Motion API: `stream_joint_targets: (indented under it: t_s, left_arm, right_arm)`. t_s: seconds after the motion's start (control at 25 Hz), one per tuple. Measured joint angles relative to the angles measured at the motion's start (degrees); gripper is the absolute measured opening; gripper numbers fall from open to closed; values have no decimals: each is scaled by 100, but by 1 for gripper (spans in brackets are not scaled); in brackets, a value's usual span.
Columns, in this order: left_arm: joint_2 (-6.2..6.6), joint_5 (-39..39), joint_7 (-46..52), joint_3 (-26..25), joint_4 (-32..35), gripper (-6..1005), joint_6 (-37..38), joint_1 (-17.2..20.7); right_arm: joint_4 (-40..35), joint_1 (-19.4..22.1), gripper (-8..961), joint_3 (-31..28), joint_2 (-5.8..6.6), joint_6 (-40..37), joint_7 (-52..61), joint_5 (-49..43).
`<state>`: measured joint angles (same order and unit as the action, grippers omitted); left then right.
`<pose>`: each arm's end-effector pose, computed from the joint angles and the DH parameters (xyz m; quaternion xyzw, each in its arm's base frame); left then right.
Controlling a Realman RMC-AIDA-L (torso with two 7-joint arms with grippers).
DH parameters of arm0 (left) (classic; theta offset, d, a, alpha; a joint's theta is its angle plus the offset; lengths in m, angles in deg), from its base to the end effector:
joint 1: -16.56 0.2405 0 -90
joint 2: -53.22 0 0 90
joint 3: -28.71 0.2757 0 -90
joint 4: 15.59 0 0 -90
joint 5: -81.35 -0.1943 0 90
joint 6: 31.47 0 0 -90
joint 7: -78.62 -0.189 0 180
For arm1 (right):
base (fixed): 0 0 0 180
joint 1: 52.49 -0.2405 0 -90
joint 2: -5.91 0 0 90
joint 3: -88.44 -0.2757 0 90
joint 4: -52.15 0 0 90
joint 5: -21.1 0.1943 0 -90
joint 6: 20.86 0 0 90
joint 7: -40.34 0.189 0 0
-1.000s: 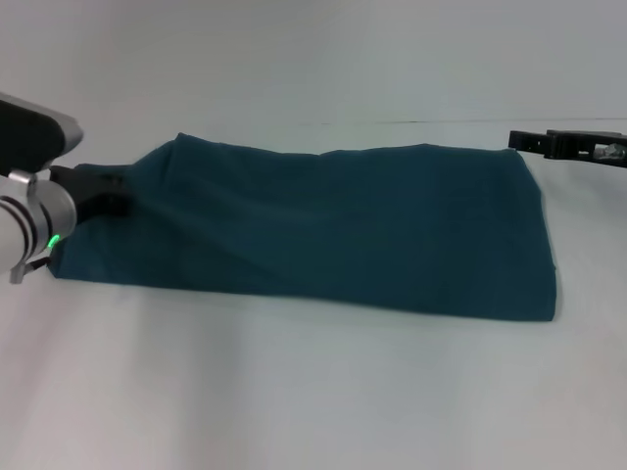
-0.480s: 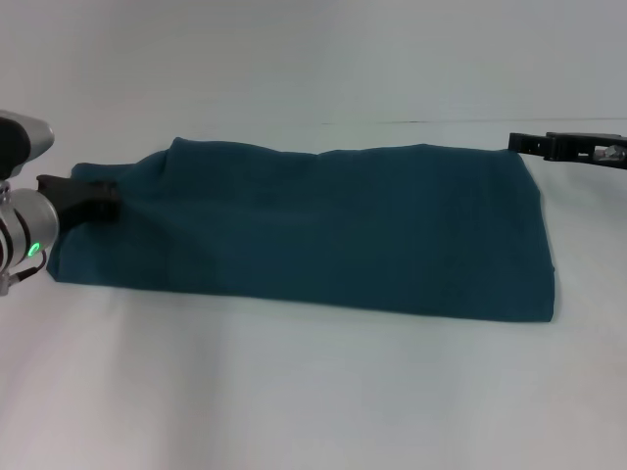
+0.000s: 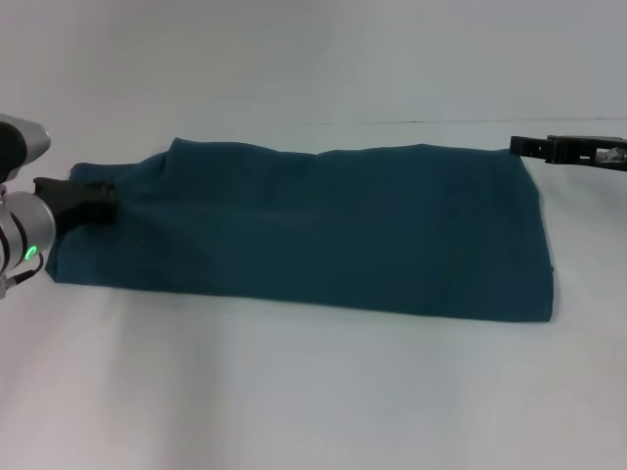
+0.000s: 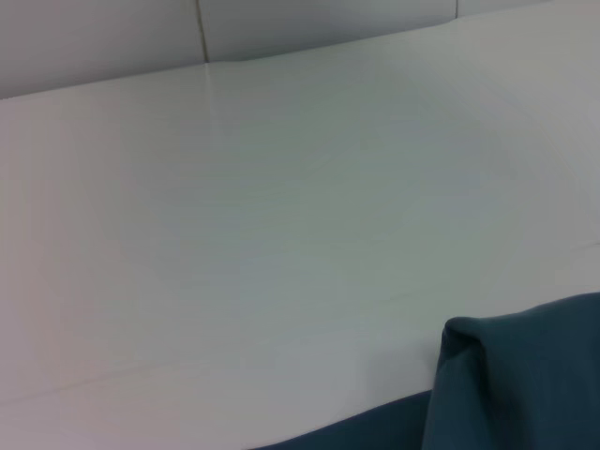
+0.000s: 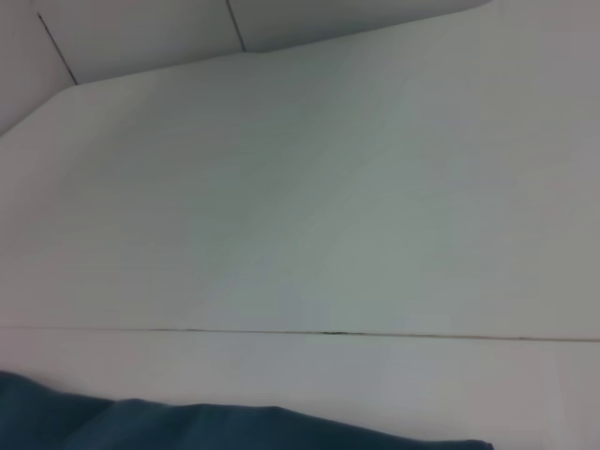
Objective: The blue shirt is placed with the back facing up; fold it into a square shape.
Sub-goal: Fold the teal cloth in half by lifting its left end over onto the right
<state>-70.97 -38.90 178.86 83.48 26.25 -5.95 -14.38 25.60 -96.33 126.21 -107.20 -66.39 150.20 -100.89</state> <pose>-0.3291 0.4473 -0.0285 -0.7933 -0.3478 -0.0537 0.4968 0.2990 0.4823 0.0003 -0.7909 0.4584 0.1558 0.3741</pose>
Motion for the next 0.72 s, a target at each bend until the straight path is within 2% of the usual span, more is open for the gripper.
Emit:
stream_joint_targets:
  t_s: [0.2,0.4,0.72]
  left_arm:
    - [0,46,159,-24,98,16,22,-38]
    - [8,67,388,-24,104,159,-19,-170]
    - [21,22,302,63,-653,480,-521,-718]
  right_arm:
    - [0,-1,657,2,0,0,0,0]
    - [0,2,657,2,0,1,-2,1]
    - [0,9,657,2,-33,6,-30,1]
